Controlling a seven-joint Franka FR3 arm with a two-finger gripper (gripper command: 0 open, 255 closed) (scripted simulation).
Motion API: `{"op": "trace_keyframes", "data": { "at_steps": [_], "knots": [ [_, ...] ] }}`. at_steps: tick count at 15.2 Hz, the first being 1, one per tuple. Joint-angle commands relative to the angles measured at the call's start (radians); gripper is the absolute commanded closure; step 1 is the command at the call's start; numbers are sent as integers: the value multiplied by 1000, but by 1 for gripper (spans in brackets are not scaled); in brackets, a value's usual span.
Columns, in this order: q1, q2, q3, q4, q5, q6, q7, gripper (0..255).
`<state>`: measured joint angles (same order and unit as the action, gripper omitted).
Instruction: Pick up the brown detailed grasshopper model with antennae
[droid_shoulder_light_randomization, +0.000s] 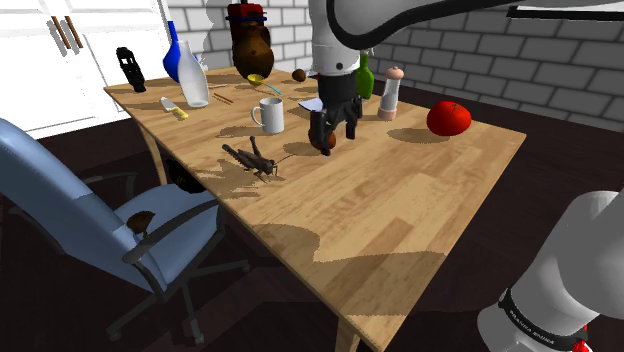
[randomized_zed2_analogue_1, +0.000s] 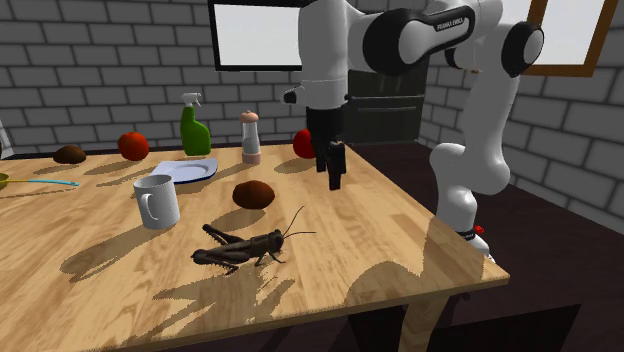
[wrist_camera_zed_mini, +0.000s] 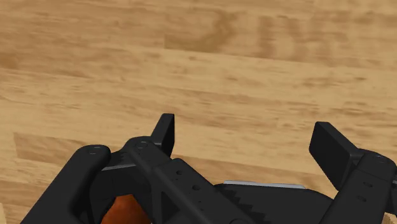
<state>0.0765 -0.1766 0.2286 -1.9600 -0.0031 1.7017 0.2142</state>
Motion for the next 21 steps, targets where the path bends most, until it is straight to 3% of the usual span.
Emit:
{"op": "trace_keyframes", "data": {
  "at_steps": [1,8,14,15,21],
  "knots": [
    [5,77,17,79,-15,1,34,0],
    [53,355,60,389,-93,-26,154,0],
    [137,641,64,777,-178,-125,229,0],
    [144,658,62,802,-182,-133,232,0],
    [133,643,61,697,-178,-44,238,0]
  ]
}}
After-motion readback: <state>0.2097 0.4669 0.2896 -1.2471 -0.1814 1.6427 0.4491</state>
